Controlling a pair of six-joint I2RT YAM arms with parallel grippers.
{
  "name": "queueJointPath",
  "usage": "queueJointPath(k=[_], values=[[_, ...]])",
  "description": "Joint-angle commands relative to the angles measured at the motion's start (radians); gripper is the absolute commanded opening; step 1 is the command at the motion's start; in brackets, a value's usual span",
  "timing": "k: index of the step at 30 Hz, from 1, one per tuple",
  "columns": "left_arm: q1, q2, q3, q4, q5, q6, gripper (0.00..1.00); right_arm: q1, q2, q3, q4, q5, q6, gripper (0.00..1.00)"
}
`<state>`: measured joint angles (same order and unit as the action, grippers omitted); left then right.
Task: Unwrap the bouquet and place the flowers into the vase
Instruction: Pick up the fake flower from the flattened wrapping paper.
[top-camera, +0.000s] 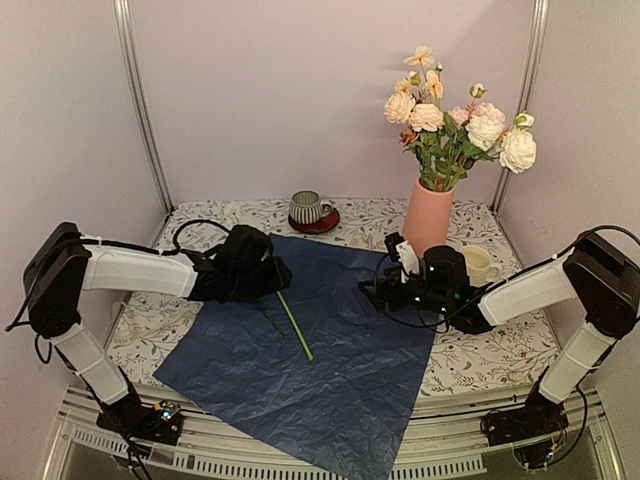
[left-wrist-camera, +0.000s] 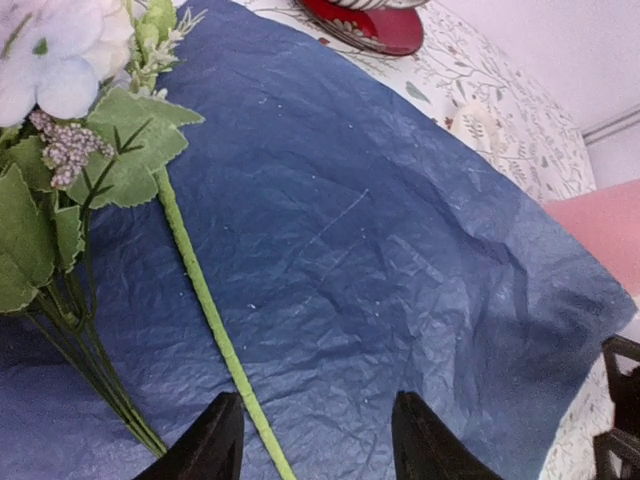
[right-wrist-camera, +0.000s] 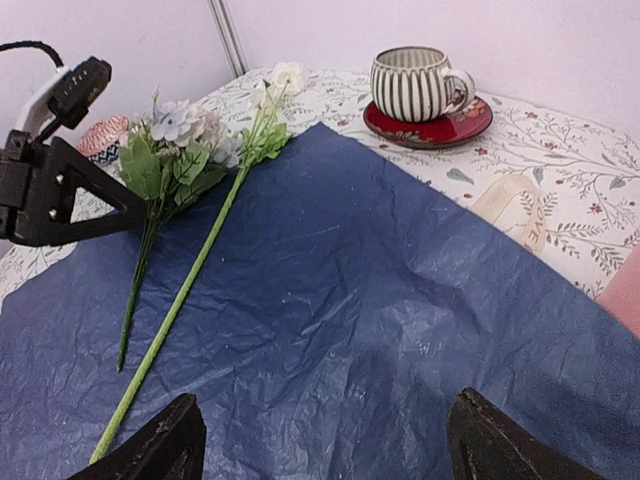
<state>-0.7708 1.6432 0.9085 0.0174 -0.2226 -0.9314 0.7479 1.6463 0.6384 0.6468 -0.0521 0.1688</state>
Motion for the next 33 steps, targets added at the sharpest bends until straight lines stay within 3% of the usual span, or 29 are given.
queueJointPath(k=[1, 4, 7, 17, 33], values=[[-0.029, 0.088, 0.149, -0.307, -0.201, -0.168, 0.51, 0.008, 0.008, 0.011, 0.121, 0.046, 0.002, 0.85], [-0.038, 0.169, 0.285, -0.497, -0.262, -0.225, 0.48, 0.010, 0.010, 0.011, 0.122, 0.023, 0.009, 0.85], [-0.044, 0.224, 0.350, -0.561, -0.276, -0.238, 0.47, 0.016, 0.002, 0.010, 0.121, 0.019, 0.007, 0.85], [-0.035, 0.314, 0.413, -0.527, -0.213, -0.221, 0.47, 0.019, -0.006, 0.010, 0.112, 0.028, -0.016, 0.85], [-0.002, 0.390, 0.430, -0.531, -0.156, -0.271, 0.27, 0.022, 0.001, 0.023, 0.096, 0.014, -0.022, 0.85]])
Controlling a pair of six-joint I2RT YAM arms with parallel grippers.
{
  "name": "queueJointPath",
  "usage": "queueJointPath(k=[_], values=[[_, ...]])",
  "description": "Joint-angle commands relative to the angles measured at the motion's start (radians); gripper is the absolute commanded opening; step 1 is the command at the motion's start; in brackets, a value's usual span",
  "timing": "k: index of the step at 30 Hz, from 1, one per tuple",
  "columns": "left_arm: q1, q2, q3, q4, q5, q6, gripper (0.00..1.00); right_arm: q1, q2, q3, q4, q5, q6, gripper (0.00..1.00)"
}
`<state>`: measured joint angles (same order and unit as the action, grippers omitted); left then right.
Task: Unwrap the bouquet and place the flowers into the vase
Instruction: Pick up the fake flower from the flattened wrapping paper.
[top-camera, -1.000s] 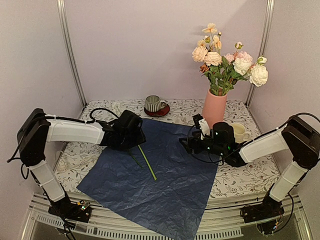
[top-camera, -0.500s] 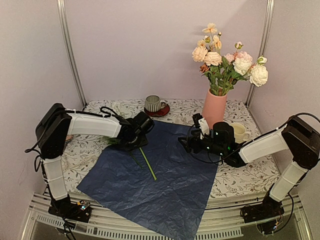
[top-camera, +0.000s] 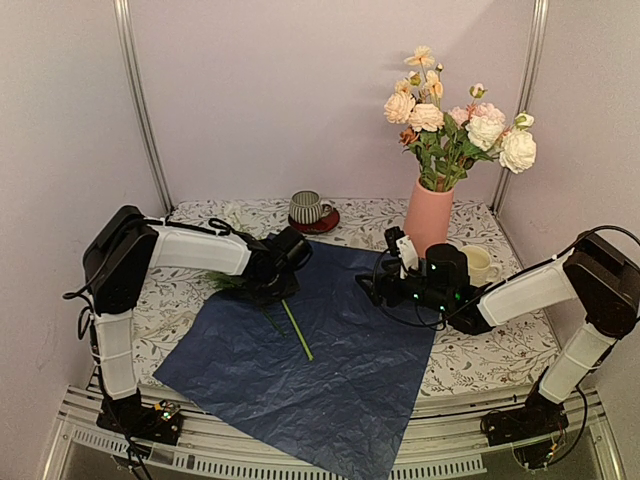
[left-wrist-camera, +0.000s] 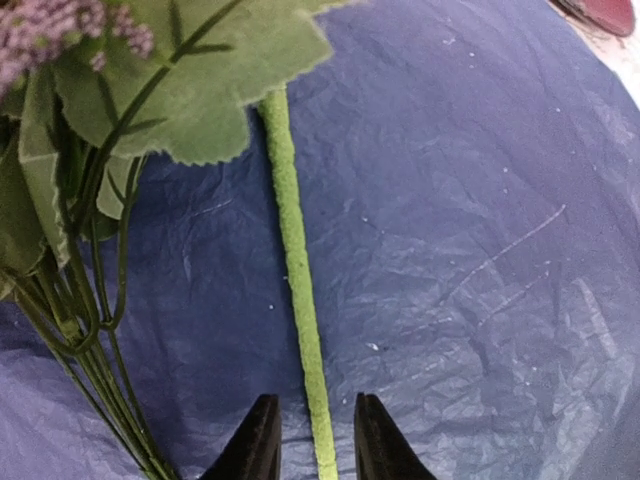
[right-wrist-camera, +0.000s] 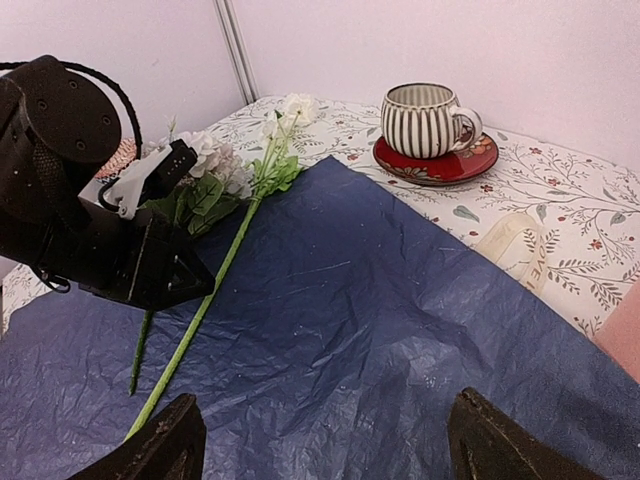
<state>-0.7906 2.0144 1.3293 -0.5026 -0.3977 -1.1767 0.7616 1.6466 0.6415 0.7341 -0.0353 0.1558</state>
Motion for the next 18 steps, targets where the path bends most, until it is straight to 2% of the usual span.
queueJointPath(k=[1, 5, 18], values=[[0.021, 0.024, 0.011, -0.010, 0.025, -0.026, 0.27, 0.008, 0.002, 0.021, 0.008, -0.002, -0.010, 0.85], [0.029, 0.049, 0.021, -0.011, 0.048, -0.020, 0.24, 0.009, 0.002, 0.021, 0.007, -0.002, -0.012, 0.85], [0.060, 0.063, 0.021, -0.007, 0.111, -0.035, 0.00, 0.010, -0.001, 0.027, -0.005, 0.006, -0.020, 0.86]])
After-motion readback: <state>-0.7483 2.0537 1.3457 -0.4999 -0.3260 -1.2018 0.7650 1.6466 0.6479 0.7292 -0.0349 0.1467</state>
